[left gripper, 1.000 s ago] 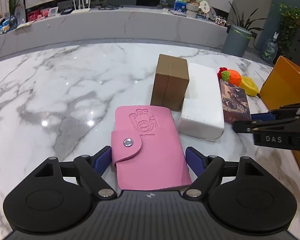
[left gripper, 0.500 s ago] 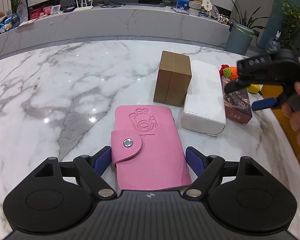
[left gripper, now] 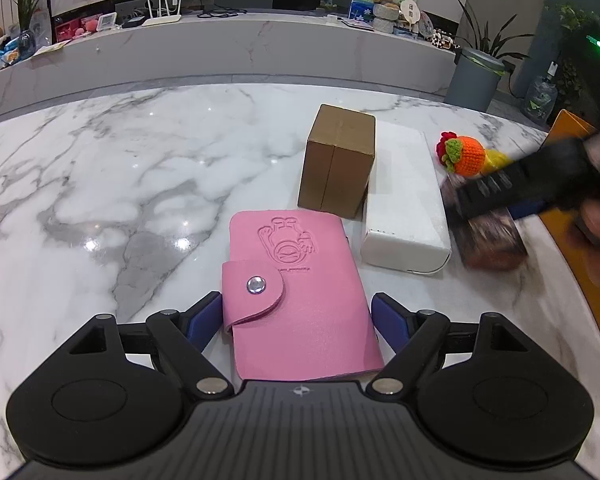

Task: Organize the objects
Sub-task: 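Grasp the pink wallet with the left gripper while the right grasps the picture book, then carry the pink wallet and picture book up over the orange-rimmed box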

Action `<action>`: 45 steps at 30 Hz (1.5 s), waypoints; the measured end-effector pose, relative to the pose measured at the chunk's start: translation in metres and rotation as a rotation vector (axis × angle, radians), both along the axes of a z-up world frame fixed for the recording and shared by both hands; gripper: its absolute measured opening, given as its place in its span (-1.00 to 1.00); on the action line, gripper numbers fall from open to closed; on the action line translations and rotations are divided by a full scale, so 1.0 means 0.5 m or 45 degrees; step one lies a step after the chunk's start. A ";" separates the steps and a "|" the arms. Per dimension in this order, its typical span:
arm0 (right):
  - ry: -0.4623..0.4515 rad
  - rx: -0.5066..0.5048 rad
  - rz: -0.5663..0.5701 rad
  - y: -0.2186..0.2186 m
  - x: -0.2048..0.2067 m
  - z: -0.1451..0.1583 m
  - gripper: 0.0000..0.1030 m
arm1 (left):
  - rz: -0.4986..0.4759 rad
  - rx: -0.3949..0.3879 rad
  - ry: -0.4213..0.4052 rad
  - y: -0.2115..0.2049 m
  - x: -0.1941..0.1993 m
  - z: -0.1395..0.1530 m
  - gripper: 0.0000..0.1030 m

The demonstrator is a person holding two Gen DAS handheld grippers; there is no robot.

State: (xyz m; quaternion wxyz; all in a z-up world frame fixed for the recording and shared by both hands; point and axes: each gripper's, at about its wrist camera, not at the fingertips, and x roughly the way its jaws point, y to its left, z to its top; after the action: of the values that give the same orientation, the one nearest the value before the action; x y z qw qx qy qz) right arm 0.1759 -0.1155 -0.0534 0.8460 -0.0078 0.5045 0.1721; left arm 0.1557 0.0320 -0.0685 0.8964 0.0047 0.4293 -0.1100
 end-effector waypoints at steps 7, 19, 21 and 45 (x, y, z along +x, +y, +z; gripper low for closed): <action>-0.033 -0.014 0.332 -0.060 -0.111 -0.004 0.25 | -0.034 0.021 0.062 -0.013 -0.048 0.005 0.81; -0.087 0.005 0.673 -0.160 -0.301 -0.010 0.25 | -0.193 0.091 0.223 -0.098 -0.225 0.013 0.81; -0.088 0.006 0.700 -0.173 -0.328 -0.011 0.26 | -0.190 0.087 0.213 -0.101 -0.235 0.012 0.81; -0.135 0.039 0.769 -0.189 -0.370 -0.005 0.22 | -0.173 0.163 0.019 -0.111 -0.223 0.042 0.78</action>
State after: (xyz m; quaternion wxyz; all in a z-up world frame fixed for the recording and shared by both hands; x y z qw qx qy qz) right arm -0.0093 -0.2098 -0.0559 0.7818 -0.1535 0.4319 0.4228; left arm 0.0443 -0.0233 -0.0476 0.8814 0.0902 0.4410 -0.1431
